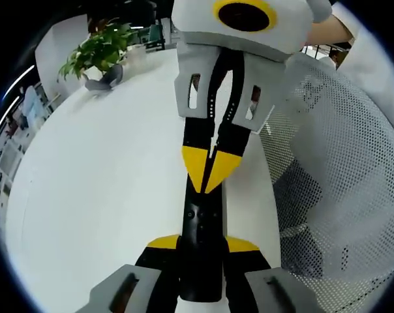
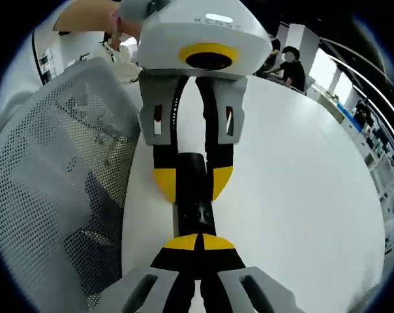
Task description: Press the specified remote control buttons in sequence, fully releasing each button before pressing the next.
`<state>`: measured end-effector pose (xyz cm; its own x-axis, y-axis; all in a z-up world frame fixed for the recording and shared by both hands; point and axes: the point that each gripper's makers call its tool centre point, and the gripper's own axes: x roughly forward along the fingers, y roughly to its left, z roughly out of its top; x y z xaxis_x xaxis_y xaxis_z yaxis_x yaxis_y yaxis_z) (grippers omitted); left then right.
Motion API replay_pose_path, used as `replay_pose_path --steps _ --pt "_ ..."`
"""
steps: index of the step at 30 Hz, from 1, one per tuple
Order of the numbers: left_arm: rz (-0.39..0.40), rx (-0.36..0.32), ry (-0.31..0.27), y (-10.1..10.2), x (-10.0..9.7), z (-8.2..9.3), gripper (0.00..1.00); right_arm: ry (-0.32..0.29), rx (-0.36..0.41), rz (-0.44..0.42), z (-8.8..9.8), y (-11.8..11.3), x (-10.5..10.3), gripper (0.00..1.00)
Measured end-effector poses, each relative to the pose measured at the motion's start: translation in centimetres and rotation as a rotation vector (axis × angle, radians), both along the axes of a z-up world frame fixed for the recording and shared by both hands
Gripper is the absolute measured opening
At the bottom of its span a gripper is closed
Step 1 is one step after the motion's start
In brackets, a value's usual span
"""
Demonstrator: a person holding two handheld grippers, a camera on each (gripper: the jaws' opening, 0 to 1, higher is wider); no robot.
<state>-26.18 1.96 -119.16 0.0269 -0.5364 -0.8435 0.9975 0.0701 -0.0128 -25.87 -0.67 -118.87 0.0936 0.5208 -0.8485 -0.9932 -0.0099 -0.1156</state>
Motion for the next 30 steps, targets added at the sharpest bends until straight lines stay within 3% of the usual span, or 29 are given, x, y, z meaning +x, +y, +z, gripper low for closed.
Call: replay_pose_path --steps 4,8,11,16,23,24,28,30 --pt "-0.005 0.008 -0.001 0.0 0.0 0.0 0.24 0.020 -0.075 -0.028 -0.2 0.2 0.1 0.00" --pt "-0.008 0.018 0.002 0.0 0.0 0.0 0.24 0.011 -0.099 -0.031 -0.1 0.2 -0.2 0.00" --pt "-0.008 0.020 0.002 0.0 0.0 0.0 0.24 0.021 -0.036 -0.075 0.1 0.1 -0.2 0.00" --pt "-0.011 0.029 0.000 0.0 0.0 0.0 0.24 0.115 0.020 -0.148 0.6 0.1 -0.3 0.00" --pt "-0.013 0.036 0.003 0.0 0.0 0.0 0.24 0.085 0.007 -0.097 0.6 1.0 -0.4 0.00" --pt "-0.012 0.034 0.003 0.0 0.0 0.0 0.24 0.038 -0.021 -0.053 0.6 0.9 -0.1 0.00" --pt "-0.012 0.031 0.003 0.0 0.0 0.0 0.24 -0.018 -0.069 0.015 0.5 1.1 -0.4 0.00" --pt "-0.015 0.029 0.005 0.0 0.0 0.0 0.24 -0.007 -0.069 0.007 0.4 1.1 -0.3 0.00"
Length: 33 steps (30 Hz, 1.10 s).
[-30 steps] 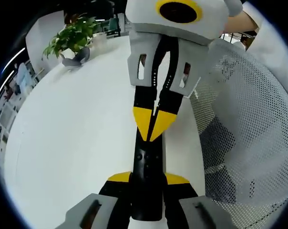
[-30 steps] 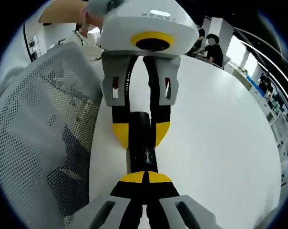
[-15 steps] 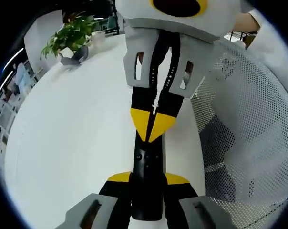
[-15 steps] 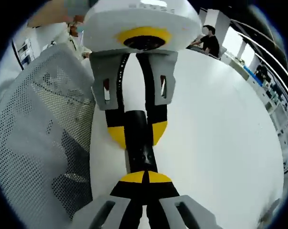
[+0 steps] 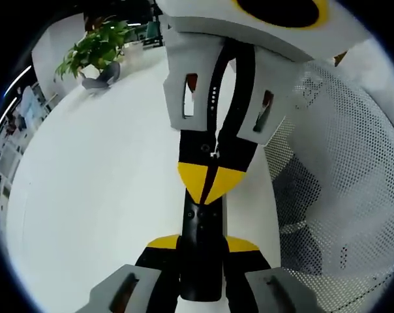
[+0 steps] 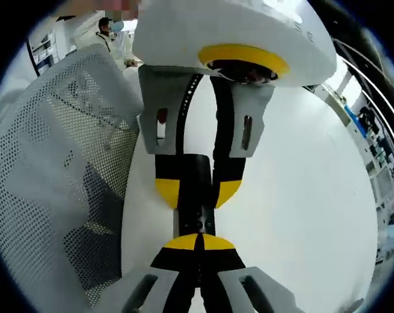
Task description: Press the specified remote control buttons in sequence, fully releasing each button before pressing the next.
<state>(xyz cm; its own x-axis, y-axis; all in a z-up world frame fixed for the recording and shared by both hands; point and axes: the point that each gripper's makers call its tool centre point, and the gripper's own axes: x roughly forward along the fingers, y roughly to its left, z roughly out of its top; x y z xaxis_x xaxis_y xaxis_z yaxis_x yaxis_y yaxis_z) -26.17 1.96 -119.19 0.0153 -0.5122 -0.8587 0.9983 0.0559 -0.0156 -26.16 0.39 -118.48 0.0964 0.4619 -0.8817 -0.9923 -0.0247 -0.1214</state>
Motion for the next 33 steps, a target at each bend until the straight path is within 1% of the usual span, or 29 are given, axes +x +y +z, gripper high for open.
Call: replay_pose_path --steps 4,6,9,13,15,17,18,19,20,24,27,29,31,33 --pt "-0.002 -0.011 0.002 0.1 0.0 0.0 0.24 0.017 0.024 -0.038 -0.1 -0.1 0.2 0.00" --pt "-0.003 -0.016 0.002 0.1 0.0 0.0 0.24 0.013 0.055 -0.069 -0.1 -0.1 0.3 0.00" --pt "-0.001 -0.021 0.004 0.1 0.0 0.1 0.24 0.002 0.128 -0.135 0.0 0.0 0.3 0.00" --pt "-0.001 -0.013 0.006 0.2 0.0 0.1 0.24 0.011 0.160 -0.194 0.0 -0.1 0.3 0.00" --pt "-0.005 -0.009 0.004 0.2 0.0 0.1 0.24 0.014 0.159 -0.188 0.0 0.0 0.1 0.00" --pt "-0.004 -0.009 0.004 0.2 0.0 0.1 0.24 0.062 0.169 -0.186 0.2 0.4 -0.8 0.00" --pt "-0.004 -0.010 0.005 0.2 0.0 0.1 0.24 0.067 0.174 -0.181 0.2 0.5 -1.0 0.00" --pt "-0.004 -0.010 0.005 0.2 0.0 0.1 0.24 0.059 0.157 -0.169 0.0 0.5 -1.1 0.00" --pt "-0.004 -0.011 0.005 0.2 0.0 0.1 0.24 0.038 0.156 -0.154 0.1 0.6 -1.0 0.00" --pt "-0.002 -0.014 0.005 0.1 0.0 0.1 0.24 0.037 0.147 -0.143 0.1 0.7 -1.0 0.00" --pt "-0.002 -0.018 0.004 0.2 0.0 0.1 0.24 0.048 0.149 -0.127 0.1 1.2 -1.2 0.00" --pt "-0.001 -0.024 0.004 0.2 -0.1 0.1 0.24 0.043 0.121 -0.094 0.0 1.3 -1.3 0.00" --pt "-0.001 -0.027 0.005 0.1 -0.1 0.1 0.24 0.038 0.099 -0.084 -0.1 1.5 -1.4 0.00" --pt "-0.004 -0.028 0.007 0.2 -0.1 0.1 0.24 0.022 0.071 -0.056 -0.1 1.6 -1.5 0.00"
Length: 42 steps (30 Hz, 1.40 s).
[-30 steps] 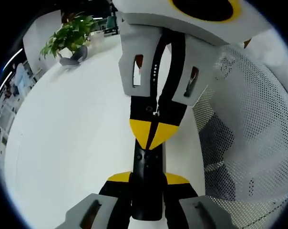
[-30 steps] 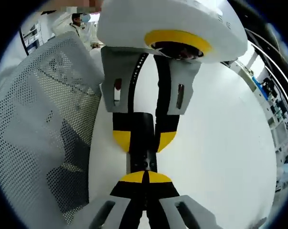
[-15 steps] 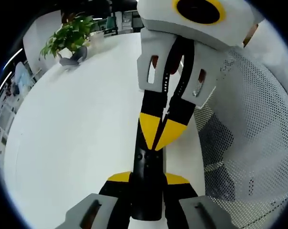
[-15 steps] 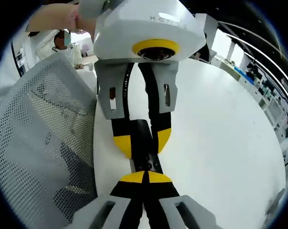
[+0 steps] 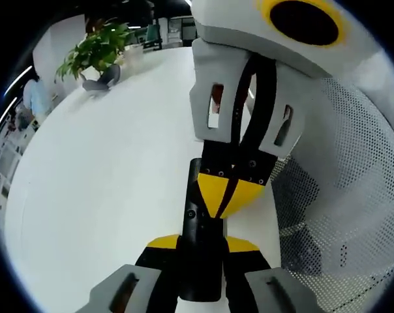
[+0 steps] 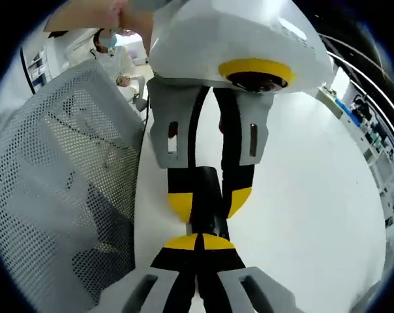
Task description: Press the specified remote control buttons in sequence, fully releasing each button before pressing the next.
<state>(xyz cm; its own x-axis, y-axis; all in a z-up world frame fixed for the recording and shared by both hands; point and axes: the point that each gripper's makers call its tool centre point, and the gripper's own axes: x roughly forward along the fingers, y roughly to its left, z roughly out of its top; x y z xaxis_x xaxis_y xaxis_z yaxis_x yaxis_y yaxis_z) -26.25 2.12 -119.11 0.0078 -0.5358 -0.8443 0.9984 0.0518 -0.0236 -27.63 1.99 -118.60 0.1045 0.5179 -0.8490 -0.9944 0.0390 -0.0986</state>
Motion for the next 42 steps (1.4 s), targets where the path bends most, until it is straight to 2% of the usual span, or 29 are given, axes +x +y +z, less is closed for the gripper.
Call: replay_pose_path --steps 3,6,11,14,18,21,23,29,35,39,42 --pt "-0.010 0.000 0.003 0.0 0.0 0.0 0.24 0.000 -0.025 0.004 -0.1 0.2 -0.2 0.00" --pt "-0.015 0.001 0.005 0.0 0.0 0.0 0.24 -0.002 -0.018 0.000 -0.1 0.1 -0.1 0.00" --pt "-0.016 0.004 0.005 0.0 -0.1 0.0 0.24 0.075 0.068 -0.097 0.1 0.1 0.1 0.00" --pt "-0.015 0.004 0.004 0.0 0.0 0.0 0.24 0.075 0.061 -0.075 0.2 0.0 0.1 0.00" --pt "-0.009 0.000 0.002 0.0 0.0 0.0 0.24 0.106 0.067 -0.093 0.5 0.0 0.2 0.00" --pt "-0.004 -0.007 0.002 0.0 0.0 0.0 0.24 0.080 0.053 -0.101 0.6 -0.4 0.8 0.00" --pt "-0.003 -0.010 0.003 0.0 0.0 0.0 0.24 0.092 0.053 -0.110 0.7 -0.4 1.1 0.00" --pt "-0.004 -0.012 0.005 0.0 0.0 0.0 0.24 0.048 0.004 -0.056 0.6 -0.4 1.2 0.00" --pt "-0.006 -0.013 0.013 -0.1 0.0 0.0 0.24 0.081 -0.021 -0.074 0.6 -0.4 1.3 0.00" --pt "-0.008 -0.009 0.015 -0.1 0.0 0.0 0.24 -0.003 -0.067 -0.026 0.4 -0.4 1.2 0.00" --pt "-0.009 -0.009 0.014 0.0 0.0 0.0 0.24 0.009 -0.039 -0.055 0.5 -0.4 1.3 0.00"
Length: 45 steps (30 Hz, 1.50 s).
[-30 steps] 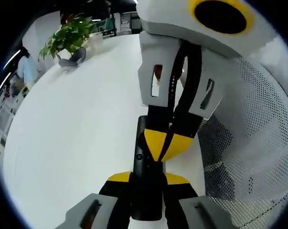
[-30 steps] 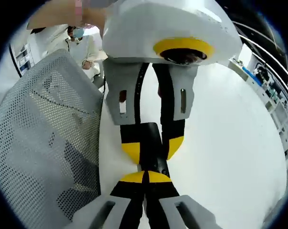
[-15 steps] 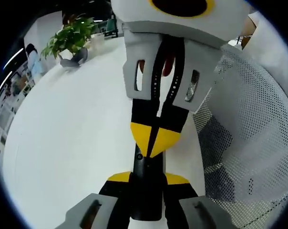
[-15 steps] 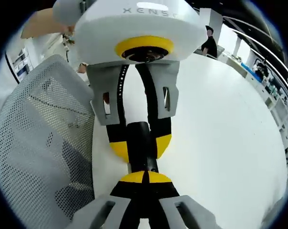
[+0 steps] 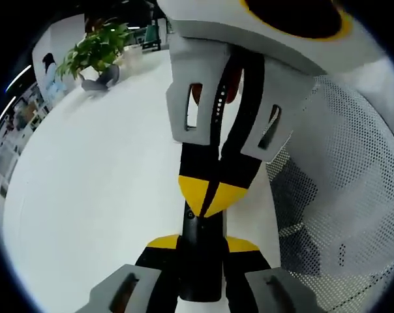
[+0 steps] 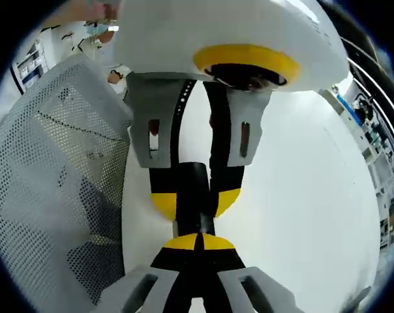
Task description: Press the specified remote control buttons in sequence, fully releasing each button before pressing the next.
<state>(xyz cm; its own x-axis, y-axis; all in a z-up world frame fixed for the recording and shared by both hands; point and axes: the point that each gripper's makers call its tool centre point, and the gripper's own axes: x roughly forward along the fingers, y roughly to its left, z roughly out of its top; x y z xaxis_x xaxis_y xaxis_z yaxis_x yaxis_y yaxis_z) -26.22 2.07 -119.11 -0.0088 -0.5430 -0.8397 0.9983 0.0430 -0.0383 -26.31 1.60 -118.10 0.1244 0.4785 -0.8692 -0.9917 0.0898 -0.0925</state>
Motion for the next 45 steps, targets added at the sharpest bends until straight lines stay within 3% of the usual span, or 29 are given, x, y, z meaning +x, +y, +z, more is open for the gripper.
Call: replay_pose_path --steps 4,7,9,12,14,23,29,36,40,43,45 --pt "0.011 -0.029 0.002 0.1 0.0 0.0 0.24 0.059 0.134 -0.097 0.2 0.1 0.3 0.00" --pt "0.031 -0.081 -0.004 0.2 0.0 0.1 0.24 0.146 0.220 -0.184 0.3 -0.1 0.4 0.00" --pt "0.026 -0.103 -0.022 0.1 0.0 0.1 0.24 0.185 0.190 -0.201 0.3 -0.4 0.7 0.00" --pt "0.048 -0.131 -0.023 0.0 0.0 0.2 0.24 0.132 0.113 -0.164 -0.1 -1.1 1.8 0.00" --pt "0.055 -0.141 -0.022 0.0 0.0 0.2 0.24 0.191 0.119 -0.136 0.0 -0.3 1.0 0.00" --pt "0.068 -0.164 -0.023 0.0 0.0 0.2 0.24 0.223 -0.055 -0.028 -0.3 0.1 1.3 0.00" --pt "0.072 -0.179 -0.020 0.0 0.0 0.3 0.24 0.245 -0.127 -0.066 -0.5 0.3 1.6 0.00" --pt "0.068 -0.183 -0.019 0.0 0.0 0.2 0.24 0.300 -0.116 -0.188 -0.5 0.1 1.7 0.00" --pt "0.048 -0.148 -0.004 -0.1 0.1 0.3 0.24 0.299 -0.130 -0.190 -0.5 0.2 1.7 0.00" --pt "0.123 -0.138 0.113 0.0 0.1 0.6 0.24 0.297 -0.117 -0.198 -0.5 0.0 1.7 0.00" --pt "0.103 -0.142 0.097 0.1 0.3 0.5 0.24 0.292 -0.076 -0.208 -0.4 0.0 1.7 0.00"
